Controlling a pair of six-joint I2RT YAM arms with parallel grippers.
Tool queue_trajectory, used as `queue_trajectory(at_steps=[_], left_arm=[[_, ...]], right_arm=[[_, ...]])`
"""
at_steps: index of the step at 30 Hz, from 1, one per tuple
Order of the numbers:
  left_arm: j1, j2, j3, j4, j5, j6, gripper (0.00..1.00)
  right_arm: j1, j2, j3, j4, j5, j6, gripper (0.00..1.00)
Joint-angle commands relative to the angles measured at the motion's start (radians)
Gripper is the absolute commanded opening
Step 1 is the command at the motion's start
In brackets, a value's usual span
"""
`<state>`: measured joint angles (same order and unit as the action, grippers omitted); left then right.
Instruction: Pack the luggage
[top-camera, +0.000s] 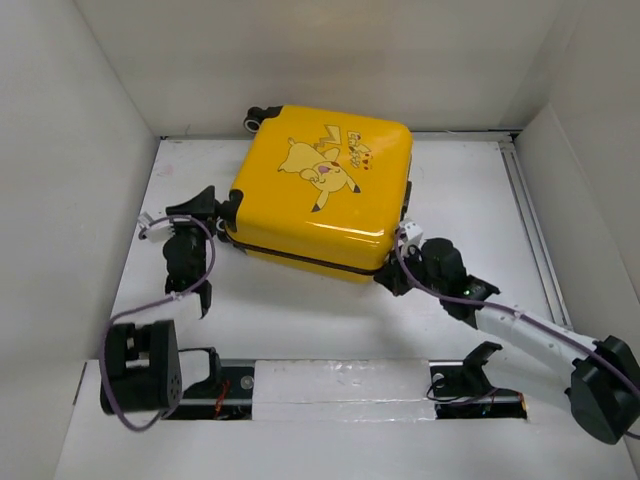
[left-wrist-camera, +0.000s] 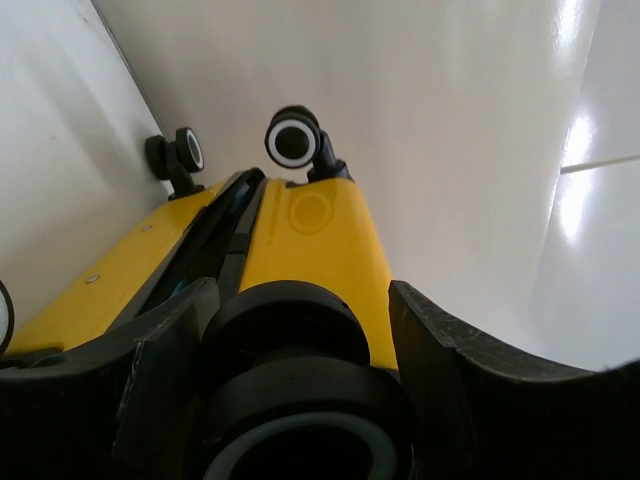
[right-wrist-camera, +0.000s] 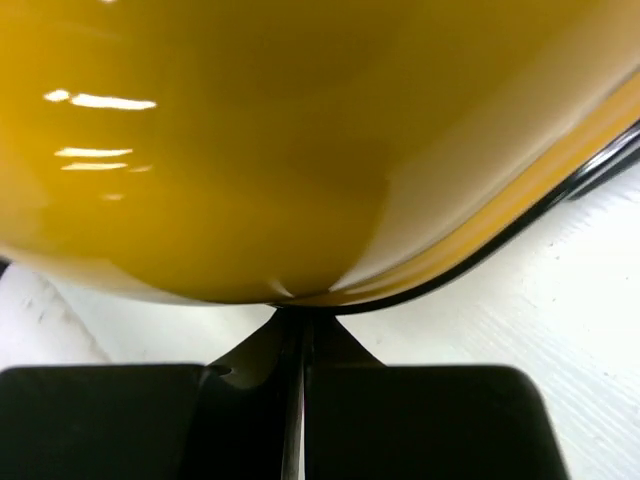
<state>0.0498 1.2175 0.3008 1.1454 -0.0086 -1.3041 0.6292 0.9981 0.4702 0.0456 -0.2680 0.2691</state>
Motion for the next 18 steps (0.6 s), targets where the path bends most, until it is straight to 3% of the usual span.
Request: queue_trajectory(at_steps=[1, 4, 5, 9, 14, 18], left_arm=[[-0.119, -0.149, -0.080, -0.054, 0.122, 0.210, 0.00], [-0.119, -0.269, -0.115, -0.145, 0.136, 0.239, 0.00], [-0.119, -0.314, -0.143, -0.163, 0.150, 0.250, 0.00], [-0.128, -0.404, -0.178, -0.225, 0.182, 0.261, 0.00], [-0.128, -0.495, -0.180, -0.298, 0.203, 0.252, 0.00], [-0.128, -0.593, -0.137, -0.400, 0.124, 0.287, 0.00]], right_arm=[[0.087, 0.045, 0.052, 0.261, 0.082, 0.059, 0.00], [0.208, 0.074, -0.002, 0.374, 0.180, 0.171, 0.00], [0.301, 0.089, -0.011, 0.401, 0.269, 0.189, 0.00], [0.492, 0.126, 0.046, 0.438, 0.475, 0.223, 0.00], [0.547, 0.177, 0.199, 0.295, 0.613, 0.086, 0.00], [0.408, 0.059, 0.222, 0.188, 0.525, 0.007, 0.00]])
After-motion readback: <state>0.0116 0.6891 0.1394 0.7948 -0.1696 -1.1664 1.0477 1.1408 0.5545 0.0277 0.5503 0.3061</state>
